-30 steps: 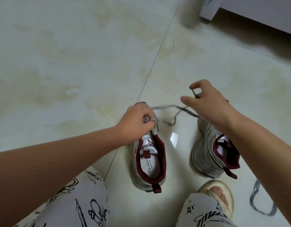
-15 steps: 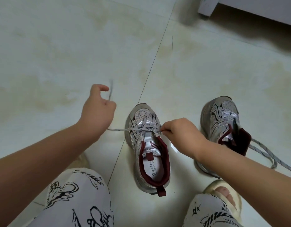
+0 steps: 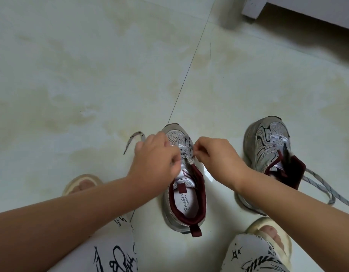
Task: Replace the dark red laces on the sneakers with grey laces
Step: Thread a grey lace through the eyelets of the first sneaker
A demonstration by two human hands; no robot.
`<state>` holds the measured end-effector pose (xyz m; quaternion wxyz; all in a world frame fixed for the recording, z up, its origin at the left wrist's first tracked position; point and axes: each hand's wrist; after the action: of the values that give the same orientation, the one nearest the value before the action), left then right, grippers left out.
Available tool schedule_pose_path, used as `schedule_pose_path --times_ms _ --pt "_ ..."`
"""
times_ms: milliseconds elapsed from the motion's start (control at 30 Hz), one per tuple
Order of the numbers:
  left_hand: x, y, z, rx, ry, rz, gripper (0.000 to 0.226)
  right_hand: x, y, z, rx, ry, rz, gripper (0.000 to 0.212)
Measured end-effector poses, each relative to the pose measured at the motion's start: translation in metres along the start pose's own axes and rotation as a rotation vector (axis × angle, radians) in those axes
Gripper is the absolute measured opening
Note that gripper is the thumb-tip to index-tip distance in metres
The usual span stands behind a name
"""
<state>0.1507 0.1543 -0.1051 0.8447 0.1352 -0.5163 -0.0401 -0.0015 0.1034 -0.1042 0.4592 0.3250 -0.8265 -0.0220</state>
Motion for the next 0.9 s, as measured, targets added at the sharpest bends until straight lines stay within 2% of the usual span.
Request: schedule_pose_path --times_ms 67,167,333,400,533,633,700,800,900 --pt "-0.009 0.002 0.008 0.045 -0.017 -0.07 0.024 -0.002 -0.002 0.001 -0.028 -0.067 -0.004 0.012" --pt "-0.017 -0.006 0.016 0.202 -0.039 -0.159 0.037 -0.005 -0.003 0.004 -0.045 -0.087 -0.012 0.012" --pt "-0.022 -0.013 0.021 0.34 0.094 -0.209 0.016 -0.01 -0.005 0.006 -0.035 -0.081 -0.025 0.012" --pt "-0.023 -0.013 0.021 0.359 0.136 -0.212 0.014 -0.015 -0.003 0.006 -0.029 -0.104 -0.035 0.016" --pt "-0.023 -0.011 0.016 0.337 0.132 -0.207 0.018 -0.022 -0.005 0.006 -0.109 -0.207 0.053 0.016" --pt "-0.025 -0.011 0.012 0.3 0.084 -0.184 0.02 -0.021 -0.007 0.008 -0.15 -0.189 0.109 0.022" --pt "-0.027 -0.014 0.012 0.295 0.07 -0.166 0.015 -0.019 -0.005 0.006 -0.16 -0.166 0.076 0.027" --pt "-0.026 -0.022 0.012 0.253 0.041 -0.189 0.008 -0.015 0.002 0.005 -0.189 -0.139 0.008 0.012" --pt "-0.019 -0.034 0.003 0.142 0.08 -0.326 0.009 -0.018 0.009 0.008 -0.227 -0.147 -0.022 0.028"
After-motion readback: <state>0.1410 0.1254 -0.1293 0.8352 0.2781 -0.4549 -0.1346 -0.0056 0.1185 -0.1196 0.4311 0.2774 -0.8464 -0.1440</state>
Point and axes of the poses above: each hand's wrist, its own y-axis away from the middle knuckle, its own x-axis out of the back of the hand, z = x × y, and after that the axes turned 7 degrees about x, right-handed
